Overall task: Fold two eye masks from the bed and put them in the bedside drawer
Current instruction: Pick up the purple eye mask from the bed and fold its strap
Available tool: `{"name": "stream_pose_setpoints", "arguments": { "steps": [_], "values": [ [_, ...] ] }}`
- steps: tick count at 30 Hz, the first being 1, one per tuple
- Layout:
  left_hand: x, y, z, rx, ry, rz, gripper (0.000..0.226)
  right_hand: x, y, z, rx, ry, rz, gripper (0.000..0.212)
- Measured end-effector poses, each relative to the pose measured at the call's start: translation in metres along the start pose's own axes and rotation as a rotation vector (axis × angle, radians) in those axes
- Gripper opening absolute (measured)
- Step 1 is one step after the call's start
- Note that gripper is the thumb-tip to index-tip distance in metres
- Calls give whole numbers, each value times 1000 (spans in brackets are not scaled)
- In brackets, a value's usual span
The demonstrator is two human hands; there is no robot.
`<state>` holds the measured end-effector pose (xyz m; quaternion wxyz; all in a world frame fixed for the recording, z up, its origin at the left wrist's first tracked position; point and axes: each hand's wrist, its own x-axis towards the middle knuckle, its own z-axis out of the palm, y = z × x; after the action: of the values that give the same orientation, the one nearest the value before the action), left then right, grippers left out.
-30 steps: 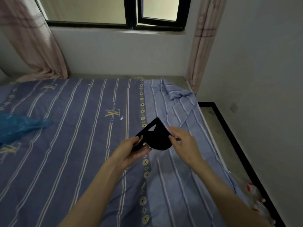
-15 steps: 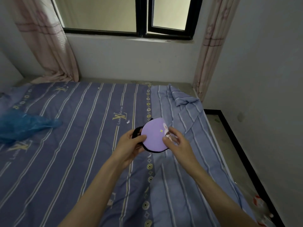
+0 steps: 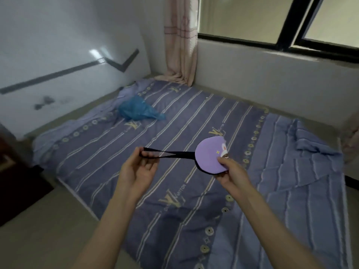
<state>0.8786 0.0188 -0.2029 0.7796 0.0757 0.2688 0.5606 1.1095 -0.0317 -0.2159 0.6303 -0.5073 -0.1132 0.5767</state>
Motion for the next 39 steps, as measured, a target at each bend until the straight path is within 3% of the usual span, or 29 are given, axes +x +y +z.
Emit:
{"name": "stream_pose_setpoints", "arguments": {
  "steps": [3, 7, 13, 17, 21, 26, 30, 33, 39],
  "values": [
    [-42, 26, -36, -76, 105, 124, 24, -11, 35, 41, 7, -106, 64, 13],
    [-84, 78, -70, -92, 274, 339, 26, -34, 71, 104, -214, -323, 19, 9],
    [-147, 155, -112, 250, 489, 691, 30, -76, 136, 187, -630, -650, -168, 5],
    [-183, 208, -133, 646, 527, 650, 15, -96, 177, 244, -837, -897, -302, 7],
    [-198, 271, -159, 1029, 508, 628, 11, -113, 222, 317, -991, -1111, -407, 24],
    [-203, 355, -203, 1293, 467, 617, 12, -125, 277, 403, -1113, -1285, -419, 23],
    [-192, 405, -230, 1413, 442, 527, 12, -122, 310, 460, -1215, -1349, -405, 18],
    [-175, 437, -250, 1403, 468, 551, 6, -112, 331, 496, -1158, -1276, -384, 9],
    [-123, 497, -285, 1428, 475, 523, 10, -73, 373, 565, -996, -1158, -291, 13]
  ]
}}
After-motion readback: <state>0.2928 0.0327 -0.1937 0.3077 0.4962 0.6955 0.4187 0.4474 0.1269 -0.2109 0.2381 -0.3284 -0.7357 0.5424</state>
